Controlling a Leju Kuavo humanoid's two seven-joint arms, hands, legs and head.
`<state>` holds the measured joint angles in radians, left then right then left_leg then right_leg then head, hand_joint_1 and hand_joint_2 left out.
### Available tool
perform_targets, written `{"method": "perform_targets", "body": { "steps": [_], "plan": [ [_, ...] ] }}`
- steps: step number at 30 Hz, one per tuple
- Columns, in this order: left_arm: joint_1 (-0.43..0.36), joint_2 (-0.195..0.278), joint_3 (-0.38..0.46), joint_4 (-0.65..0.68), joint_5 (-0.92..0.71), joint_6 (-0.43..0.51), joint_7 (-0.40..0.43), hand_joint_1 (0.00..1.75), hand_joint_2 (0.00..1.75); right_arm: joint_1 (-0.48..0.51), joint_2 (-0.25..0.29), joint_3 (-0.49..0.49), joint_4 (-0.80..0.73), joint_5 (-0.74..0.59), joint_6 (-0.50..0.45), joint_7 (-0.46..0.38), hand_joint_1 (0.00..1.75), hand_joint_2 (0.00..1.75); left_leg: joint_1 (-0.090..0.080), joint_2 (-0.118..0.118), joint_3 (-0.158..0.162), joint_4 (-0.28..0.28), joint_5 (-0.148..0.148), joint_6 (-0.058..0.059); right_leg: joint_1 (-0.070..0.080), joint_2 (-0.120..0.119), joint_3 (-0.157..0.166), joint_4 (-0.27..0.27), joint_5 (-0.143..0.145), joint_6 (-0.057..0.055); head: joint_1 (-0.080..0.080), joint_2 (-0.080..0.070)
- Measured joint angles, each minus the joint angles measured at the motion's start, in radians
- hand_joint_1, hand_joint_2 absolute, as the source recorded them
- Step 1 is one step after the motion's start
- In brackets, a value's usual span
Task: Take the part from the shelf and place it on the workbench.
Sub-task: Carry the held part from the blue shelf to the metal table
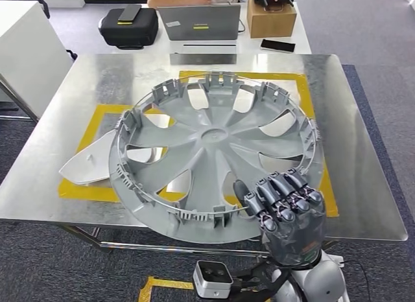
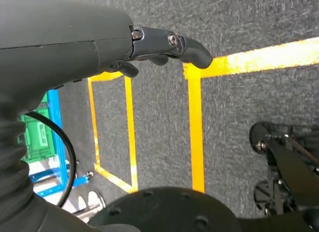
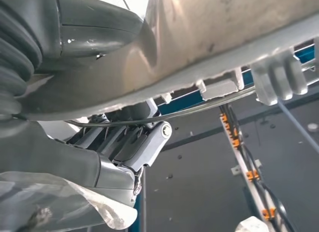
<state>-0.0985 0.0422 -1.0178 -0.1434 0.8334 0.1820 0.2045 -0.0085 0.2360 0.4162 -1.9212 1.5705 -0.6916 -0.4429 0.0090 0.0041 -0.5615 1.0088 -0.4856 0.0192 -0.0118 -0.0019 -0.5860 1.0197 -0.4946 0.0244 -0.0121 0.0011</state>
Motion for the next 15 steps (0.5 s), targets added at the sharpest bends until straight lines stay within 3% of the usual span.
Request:
{"method": "perform_targets", "body": {
  "steps": [2,6,15],
  "plan": [
    [0.000,0.000,0.000,0.000,0.001,-0.001,0.000,0.00,1.75,0.005,0.006,-0.002,0.014,0.000,0.000,0.013,1.75,1.75,0.001,0.000,0.000,-0.003,0.002,-0.006,0.002,0.000,0.000,0.000,-0.001,-0.003,0.000,0.000],
    [0.000,-0.002,0.000,0.000,-0.014,-0.003,0.000,0.00,1.75,-0.007,-0.002,-0.001,0.053,0.000,0.000,0.116,1.75,1.75,0.004,0.000,0.001,-0.006,0.002,-0.031,0.004,-0.001,-0.001,0.001,-0.001,-0.008,0.001,0.000],
    [0.002,-0.001,0.000,0.000,-0.005,0.003,0.001,0.00,1.75,-0.044,-0.082,-0.002,0.185,0.000,0.000,0.409,1.75,1.75,0.000,0.000,-0.001,-0.002,0.002,-0.032,0.000,-0.002,0.001,0.001,0.001,-0.006,0.001,0.000]
  ]
}}
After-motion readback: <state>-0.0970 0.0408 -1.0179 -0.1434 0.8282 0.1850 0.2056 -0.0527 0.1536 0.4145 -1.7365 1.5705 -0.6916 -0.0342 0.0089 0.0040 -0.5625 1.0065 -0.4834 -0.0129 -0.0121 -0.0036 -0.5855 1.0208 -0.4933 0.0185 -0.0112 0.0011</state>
